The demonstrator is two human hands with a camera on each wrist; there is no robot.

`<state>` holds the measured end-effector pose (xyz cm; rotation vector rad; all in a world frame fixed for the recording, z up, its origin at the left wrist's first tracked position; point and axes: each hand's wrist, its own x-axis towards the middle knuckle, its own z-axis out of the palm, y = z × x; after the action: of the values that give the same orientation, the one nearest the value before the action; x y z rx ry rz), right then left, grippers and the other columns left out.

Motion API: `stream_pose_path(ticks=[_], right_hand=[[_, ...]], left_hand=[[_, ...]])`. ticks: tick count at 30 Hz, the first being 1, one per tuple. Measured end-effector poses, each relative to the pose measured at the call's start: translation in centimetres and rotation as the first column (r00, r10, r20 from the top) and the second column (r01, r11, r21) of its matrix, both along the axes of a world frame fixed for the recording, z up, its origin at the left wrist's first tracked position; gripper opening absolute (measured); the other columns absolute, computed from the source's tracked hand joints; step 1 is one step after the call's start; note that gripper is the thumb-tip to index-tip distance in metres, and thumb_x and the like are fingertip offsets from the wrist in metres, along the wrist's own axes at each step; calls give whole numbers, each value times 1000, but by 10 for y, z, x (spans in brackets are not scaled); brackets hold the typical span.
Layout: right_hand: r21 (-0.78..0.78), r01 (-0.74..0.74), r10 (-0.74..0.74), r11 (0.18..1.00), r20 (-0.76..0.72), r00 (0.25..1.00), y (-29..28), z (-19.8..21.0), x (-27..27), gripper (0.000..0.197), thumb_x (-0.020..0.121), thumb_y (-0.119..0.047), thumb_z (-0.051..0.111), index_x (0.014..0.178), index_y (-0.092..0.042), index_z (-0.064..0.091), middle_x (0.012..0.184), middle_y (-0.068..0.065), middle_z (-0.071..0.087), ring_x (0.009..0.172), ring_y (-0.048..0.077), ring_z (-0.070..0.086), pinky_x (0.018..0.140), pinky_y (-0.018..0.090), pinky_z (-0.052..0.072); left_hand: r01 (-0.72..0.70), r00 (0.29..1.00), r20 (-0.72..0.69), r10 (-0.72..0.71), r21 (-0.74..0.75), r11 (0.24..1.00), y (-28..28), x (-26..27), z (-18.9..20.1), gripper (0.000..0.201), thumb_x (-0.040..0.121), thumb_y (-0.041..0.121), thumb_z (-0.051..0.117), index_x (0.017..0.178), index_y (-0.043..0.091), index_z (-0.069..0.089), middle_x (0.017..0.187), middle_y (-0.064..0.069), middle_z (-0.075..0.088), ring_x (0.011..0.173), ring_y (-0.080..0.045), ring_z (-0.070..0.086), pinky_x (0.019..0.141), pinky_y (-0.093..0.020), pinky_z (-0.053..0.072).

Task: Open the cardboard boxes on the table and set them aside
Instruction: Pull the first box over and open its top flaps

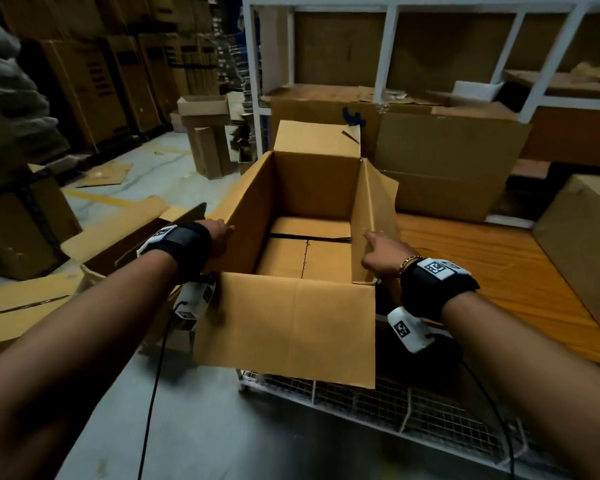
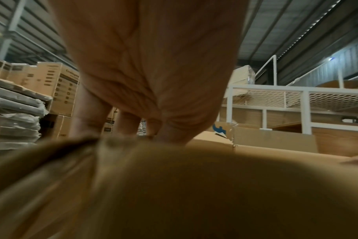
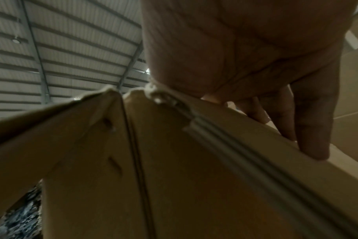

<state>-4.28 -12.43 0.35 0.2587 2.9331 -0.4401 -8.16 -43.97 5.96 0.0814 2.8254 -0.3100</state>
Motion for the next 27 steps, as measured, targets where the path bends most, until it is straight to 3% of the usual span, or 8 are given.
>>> stream_pose_path(ticks=[4,11,19,23,25,27], right_hand=[[-2,28,-28,1000,-20,999,-24,-2,-31,79,84,-24,55,154,-32,20,163,7,17,139,32,37,105,44,44],[-15,85,-85,996,-27,996,-26,-2,-73,77,87,-23,54,154,-37,17,164,5,13,145,30,26,111,43,36],[-4,85,-86,996,-22,996,-21,2,-91,77,82,-25,54,151,-42,23,164,0,14,132,31,45,97,39,49],[-5,80,-80,997,-79,994,-14,1,-89,81,84,-38,60,153,-40,18,156,3,35,116,29,55,77,31,49],[-17,80,-82,997,-109,991,-9,4,-85,84,86,-52,60,154,-37,13,152,6,41,120,31,53,84,33,48],[-32,83,-86,996,-136,987,-1,7,-81,87,86,-61,57,155,-33,13,156,6,34,131,31,45,98,38,44]], left_hand=[[17,999,-30,-17,28,999,-21,-32,-2,66,98,12,48,155,17,13,158,-12,23,138,-28,38,108,-35,40],[53,998,-29,-51,98,994,-33,-81,-9,65,97,9,47,154,19,17,153,-10,32,133,-29,42,102,-34,42],[71,996,-64,-66,74,995,-28,-117,-21,56,99,12,46,151,15,25,145,-13,39,130,-32,43,105,-38,41],[107,992,-62,-106,25,994,-29,-121,-19,61,97,18,51,152,18,24,151,-9,33,132,-29,44,100,-35,44],[103,994,-51,-101,41,994,-28,-121,-14,69,95,30,56,154,29,21,157,-6,20,137,-31,38,104,-40,44],[79,995,-69,-73,83,993,-22,-119,-8,73,91,46,58,152,37,20,159,-4,13,140,-34,30,108,-50,37]])
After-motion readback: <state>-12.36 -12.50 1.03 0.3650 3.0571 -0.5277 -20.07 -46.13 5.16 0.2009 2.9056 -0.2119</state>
